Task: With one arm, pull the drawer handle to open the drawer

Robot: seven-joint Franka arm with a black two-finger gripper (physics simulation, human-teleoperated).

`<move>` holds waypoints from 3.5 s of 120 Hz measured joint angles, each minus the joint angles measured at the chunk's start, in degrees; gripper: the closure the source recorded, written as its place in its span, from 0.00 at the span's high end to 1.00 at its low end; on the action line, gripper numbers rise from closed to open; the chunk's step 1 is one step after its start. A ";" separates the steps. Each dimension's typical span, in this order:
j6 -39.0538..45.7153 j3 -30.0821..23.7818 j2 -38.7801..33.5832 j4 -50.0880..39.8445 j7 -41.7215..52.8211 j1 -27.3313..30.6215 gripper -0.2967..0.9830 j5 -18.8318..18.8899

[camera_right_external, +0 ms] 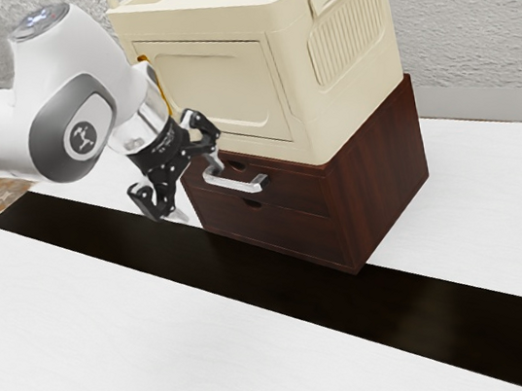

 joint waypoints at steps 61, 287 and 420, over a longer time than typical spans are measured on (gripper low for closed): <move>1.33 -0.11 6.44 4.39 3.78 3.99 0.77 -2.14; 4.66 -1.76 9.26 3.32 8.07 6.39 0.30 -4.83; 4.68 -1.66 -1.00 -8.34 7.67 7.33 0.26 -4.58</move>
